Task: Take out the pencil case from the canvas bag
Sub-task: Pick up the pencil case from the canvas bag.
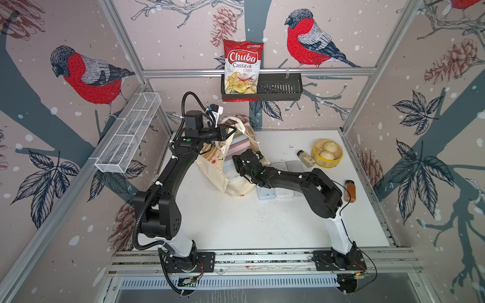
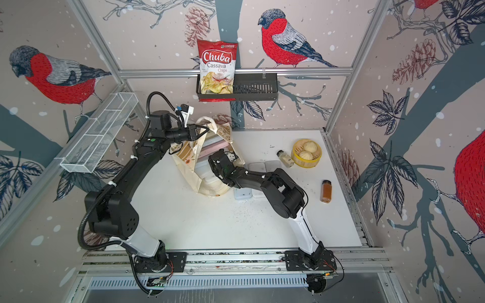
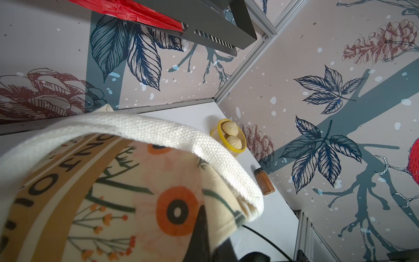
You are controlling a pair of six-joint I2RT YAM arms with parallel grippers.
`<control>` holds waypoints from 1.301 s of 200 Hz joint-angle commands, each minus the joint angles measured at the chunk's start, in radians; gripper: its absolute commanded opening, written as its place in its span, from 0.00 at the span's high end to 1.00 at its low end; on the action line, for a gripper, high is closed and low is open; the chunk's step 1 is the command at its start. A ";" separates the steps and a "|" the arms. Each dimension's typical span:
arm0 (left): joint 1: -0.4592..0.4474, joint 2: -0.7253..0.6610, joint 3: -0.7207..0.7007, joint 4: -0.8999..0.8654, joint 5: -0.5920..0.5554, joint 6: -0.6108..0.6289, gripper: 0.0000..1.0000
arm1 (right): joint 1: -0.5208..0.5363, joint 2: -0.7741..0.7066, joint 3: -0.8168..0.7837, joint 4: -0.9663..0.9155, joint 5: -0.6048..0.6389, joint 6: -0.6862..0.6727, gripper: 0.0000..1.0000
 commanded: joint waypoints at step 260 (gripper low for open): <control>0.048 -0.048 -0.007 0.113 0.024 -0.078 1.00 | 0.030 -0.215 0.005 -0.267 0.045 -0.406 0.78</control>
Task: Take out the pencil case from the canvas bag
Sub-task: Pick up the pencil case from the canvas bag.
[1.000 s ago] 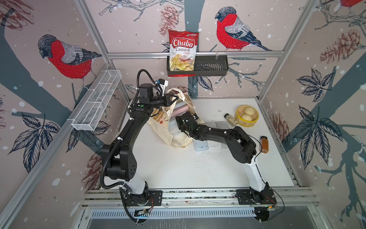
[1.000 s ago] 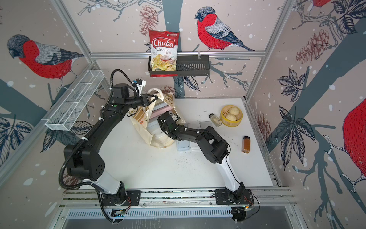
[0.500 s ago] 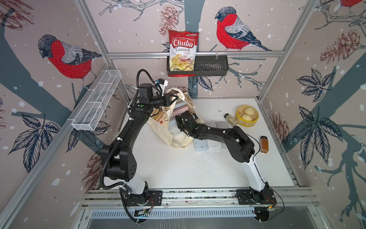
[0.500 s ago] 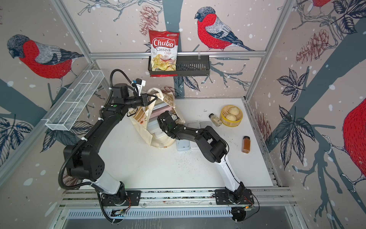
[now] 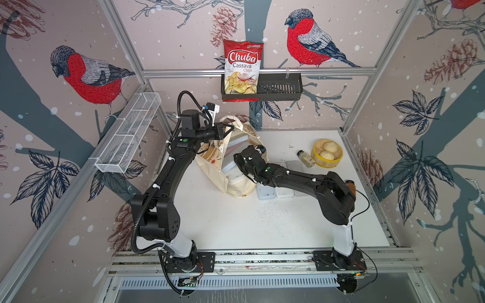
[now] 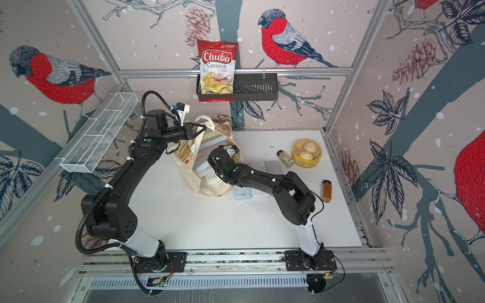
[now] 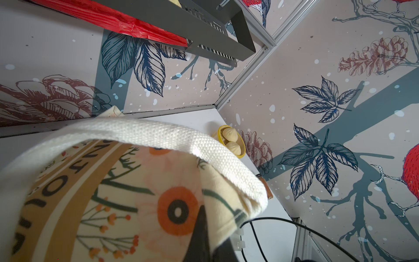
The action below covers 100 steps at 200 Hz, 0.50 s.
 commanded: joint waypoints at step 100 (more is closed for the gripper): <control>0.059 -0.006 -0.011 0.125 0.031 -0.049 1.00 | 0.003 -0.281 -0.083 -0.163 -0.165 -0.557 0.80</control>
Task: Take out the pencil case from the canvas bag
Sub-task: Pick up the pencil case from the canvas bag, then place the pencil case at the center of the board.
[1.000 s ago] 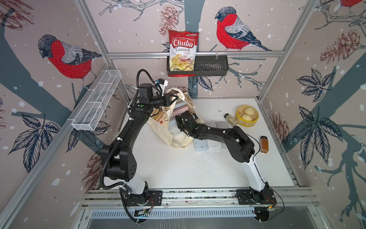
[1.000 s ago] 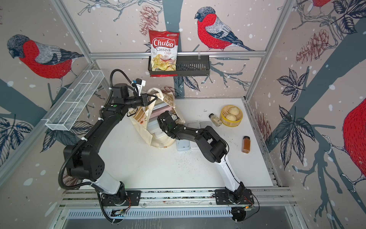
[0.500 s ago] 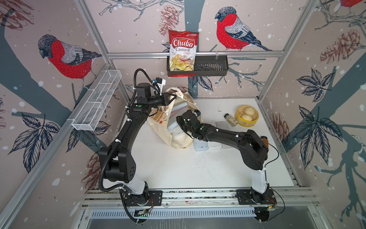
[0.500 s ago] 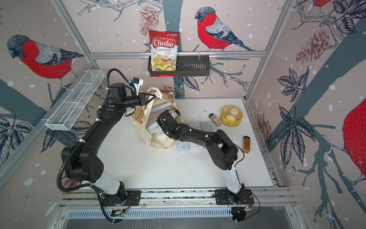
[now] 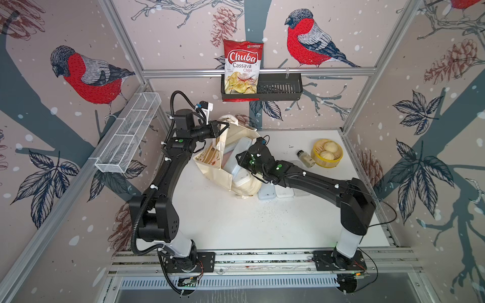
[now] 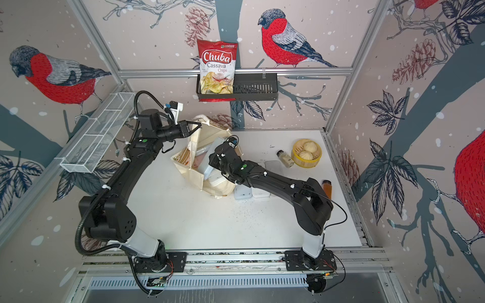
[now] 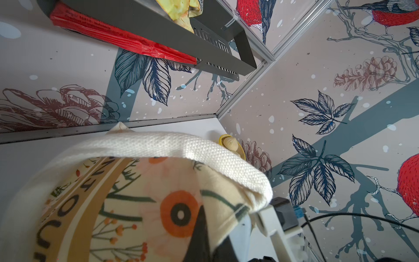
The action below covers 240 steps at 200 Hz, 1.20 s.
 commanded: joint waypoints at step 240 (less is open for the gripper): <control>0.039 0.003 0.009 0.045 -0.008 0.017 1.00 | -0.524 -0.322 -0.050 -0.848 0.390 -0.653 0.87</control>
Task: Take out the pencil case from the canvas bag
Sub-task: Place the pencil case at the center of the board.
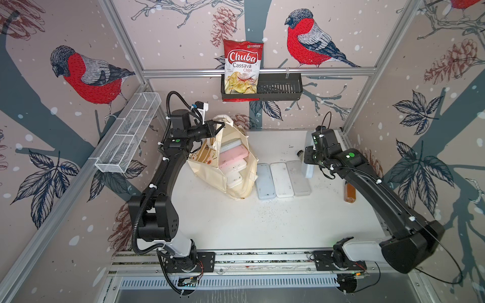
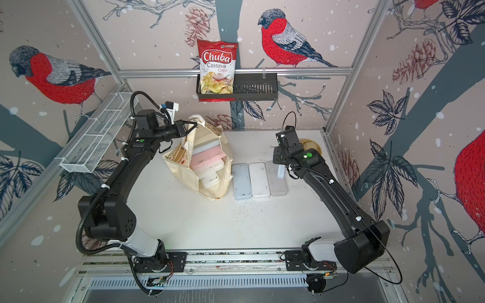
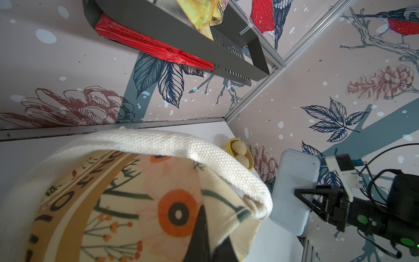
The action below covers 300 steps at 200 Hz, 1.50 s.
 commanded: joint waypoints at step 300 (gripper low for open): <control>0.007 -0.001 0.007 0.054 0.009 0.013 1.00 | -0.064 0.512 -0.142 0.076 0.240 -0.005 0.63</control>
